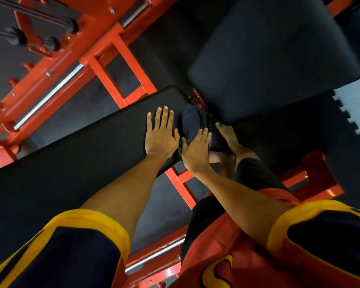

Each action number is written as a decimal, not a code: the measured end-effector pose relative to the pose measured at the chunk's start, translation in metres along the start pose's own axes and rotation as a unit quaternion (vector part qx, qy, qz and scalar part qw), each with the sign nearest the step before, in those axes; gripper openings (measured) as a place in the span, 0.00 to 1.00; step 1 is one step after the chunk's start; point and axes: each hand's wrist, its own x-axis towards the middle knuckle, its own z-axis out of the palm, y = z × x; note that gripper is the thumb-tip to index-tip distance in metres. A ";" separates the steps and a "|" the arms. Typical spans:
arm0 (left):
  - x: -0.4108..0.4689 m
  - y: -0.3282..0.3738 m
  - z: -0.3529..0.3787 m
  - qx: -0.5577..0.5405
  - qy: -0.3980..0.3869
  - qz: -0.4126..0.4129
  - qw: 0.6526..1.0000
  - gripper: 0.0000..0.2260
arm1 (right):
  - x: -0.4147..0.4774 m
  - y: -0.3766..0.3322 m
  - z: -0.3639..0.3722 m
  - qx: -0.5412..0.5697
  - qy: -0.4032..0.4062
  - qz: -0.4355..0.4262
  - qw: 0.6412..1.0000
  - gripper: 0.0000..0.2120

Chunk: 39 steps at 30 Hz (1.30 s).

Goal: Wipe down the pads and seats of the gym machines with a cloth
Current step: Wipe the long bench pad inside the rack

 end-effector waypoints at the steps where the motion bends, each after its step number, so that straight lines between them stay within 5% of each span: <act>1: -0.001 0.001 0.000 -0.003 0.005 0.001 1.000 0.29 | 0.009 0.001 -0.003 -0.004 -0.005 0.010 1.000 0.39; 8: 0.003 0.001 0.001 -0.011 0.019 0.000 1.000 0.29 | 0.066 0.002 -0.022 0.232 0.045 0.214 0.948 0.33; 16: -0.001 0.001 0.005 -0.009 0.019 -0.002 1.000 0.29 | -0.043 -0.020 0.012 0.324 0.044 0.118 0.938 0.36; 20: 0.001 0.002 0.004 -0.011 0.026 -0.004 1.000 0.29 | 0.021 -0.012 -0.004 0.396 0.081 0.187 0.895 0.35; 25: -0.002 0.002 0.005 -0.019 0.025 0.001 0.999 0.29 | 0.058 0.013 -0.010 0.366 0.031 0.241 0.898 0.27; 28: -0.001 0.001 0.004 -0.009 0.024 0.000 1.000 0.30 | 0.014 -0.010 -0.003 0.356 0.068 0.155 0.919 0.30; 35: -0.001 0.000 0.001 0.013 -0.005 0.002 1.000 0.29 | -0.020 0.014 0.004 0.201 -0.006 0.002 0.980 0.34; 39: -0.009 -0.007 -0.004 -0.008 -0.013 -0.005 1.000 0.29 | 0.024 0.005 -0.015 0.198 0.018 0.111 0.974 0.30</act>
